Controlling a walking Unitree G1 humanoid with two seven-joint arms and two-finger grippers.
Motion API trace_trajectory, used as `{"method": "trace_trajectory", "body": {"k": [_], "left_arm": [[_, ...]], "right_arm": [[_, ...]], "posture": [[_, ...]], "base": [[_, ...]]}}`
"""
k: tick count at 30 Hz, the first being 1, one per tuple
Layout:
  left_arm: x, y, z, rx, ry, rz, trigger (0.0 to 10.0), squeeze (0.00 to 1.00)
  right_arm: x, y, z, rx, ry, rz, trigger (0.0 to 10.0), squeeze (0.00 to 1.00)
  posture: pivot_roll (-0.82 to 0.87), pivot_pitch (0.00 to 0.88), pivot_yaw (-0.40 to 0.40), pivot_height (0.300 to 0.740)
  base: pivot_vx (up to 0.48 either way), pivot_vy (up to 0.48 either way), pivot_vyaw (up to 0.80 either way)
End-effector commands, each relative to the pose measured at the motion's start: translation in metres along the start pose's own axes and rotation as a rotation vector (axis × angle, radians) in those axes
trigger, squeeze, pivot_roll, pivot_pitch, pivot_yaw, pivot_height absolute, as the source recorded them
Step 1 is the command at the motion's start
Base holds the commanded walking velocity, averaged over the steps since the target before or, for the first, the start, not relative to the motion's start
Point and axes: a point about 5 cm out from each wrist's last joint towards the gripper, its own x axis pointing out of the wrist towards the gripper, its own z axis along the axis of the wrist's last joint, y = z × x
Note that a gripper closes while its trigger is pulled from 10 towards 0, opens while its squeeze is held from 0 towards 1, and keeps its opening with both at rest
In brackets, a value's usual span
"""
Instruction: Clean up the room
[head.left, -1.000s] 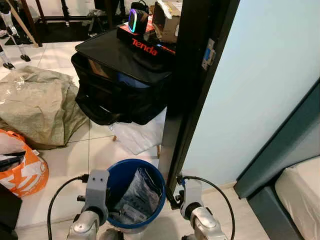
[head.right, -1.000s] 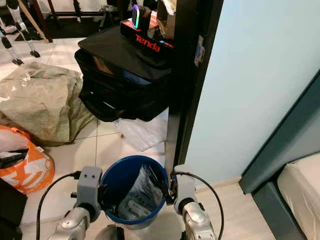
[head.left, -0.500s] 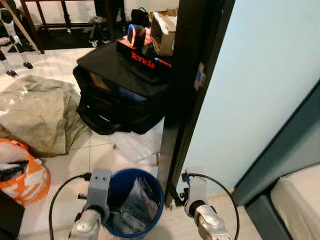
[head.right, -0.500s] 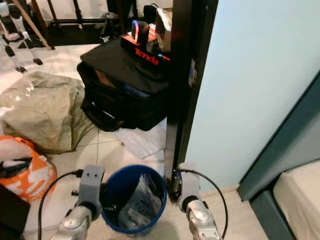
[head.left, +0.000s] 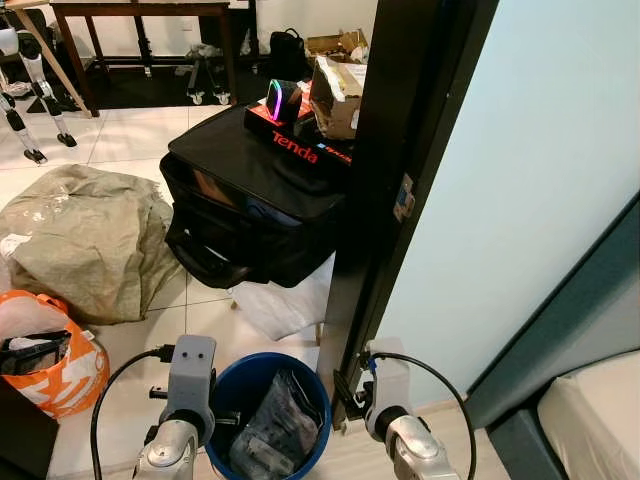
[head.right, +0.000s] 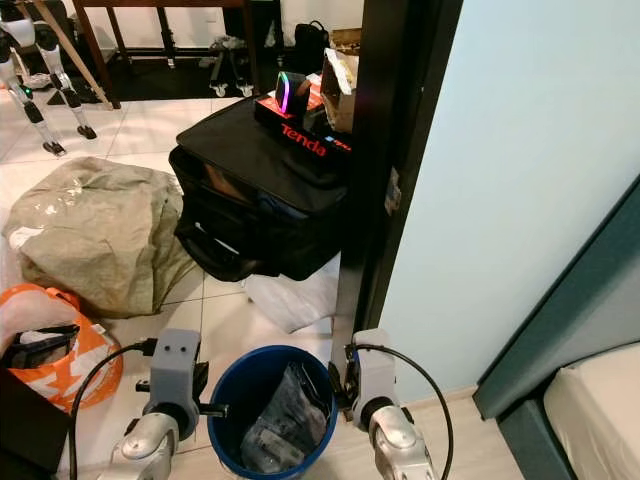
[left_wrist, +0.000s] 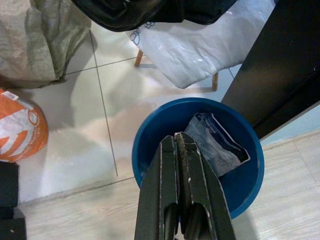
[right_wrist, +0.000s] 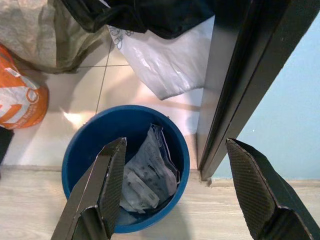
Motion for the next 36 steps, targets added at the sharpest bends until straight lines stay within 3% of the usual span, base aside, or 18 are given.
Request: {"method": "trace_trajectory", "body": {"k": [1,11,16,20,26,32,36], "left_arm": [[-0.002,0.000,-0.005,-0.011,0.024,0.012,10.0,0.00],[-0.002,-0.005,-0.010,0.037,0.027,-0.035,10.0,0.00],[-0.004,-0.010,-0.023,0.050,0.053,-0.082,10.0,0.00],[-0.004,-0.013,-0.036,0.072,0.080,-0.087,10.0,0.00],[-0.004,-0.018,-0.035,0.065,0.080,-0.104,10.0,0.00],[-0.004,-0.020,-0.036,0.079,0.086,-0.125,10.0,0.00],[-0.002,-0.020,-0.037,0.081,0.085,-0.120,10.0,0.00]], "right_arm": [[-0.004,0.000,-0.007,0.012,0.029,0.002,10.0,0.00],[-0.007,-0.005,-0.014,0.007,0.064,-0.021,10.0,0.00],[-0.011,-0.008,-0.025,-0.034,0.105,-0.057,10.0,0.00],[-0.019,-0.019,-0.037,-0.078,0.138,-0.139,10.0,0.00],[-0.024,-0.027,-0.037,-0.101,0.113,-0.204,10.0,0.00],[-0.025,-0.025,-0.036,-0.085,0.099,-0.202,10.0,0.00],[-0.026,-0.017,-0.034,0.003,0.080,-0.123,10.0,0.00]], "posture": [[0.07,0.136,-0.056,0.690],[0.06,0.115,-0.051,0.710],[0.06,0.104,-0.055,0.710],[0.04,0.090,-0.072,0.710],[0.02,0.095,-0.073,0.710],[0.02,0.092,-0.056,0.710],[0.02,0.084,-0.058,0.715]], "base": [[0.000,0.000,0.00],[0.000,0.000,0.00],[0.000,0.000,0.00],[0.000,0.000,0.00],[0.000,0.000,0.00],[0.000,0.000,0.00],[0.000,0.000,0.00]]}}
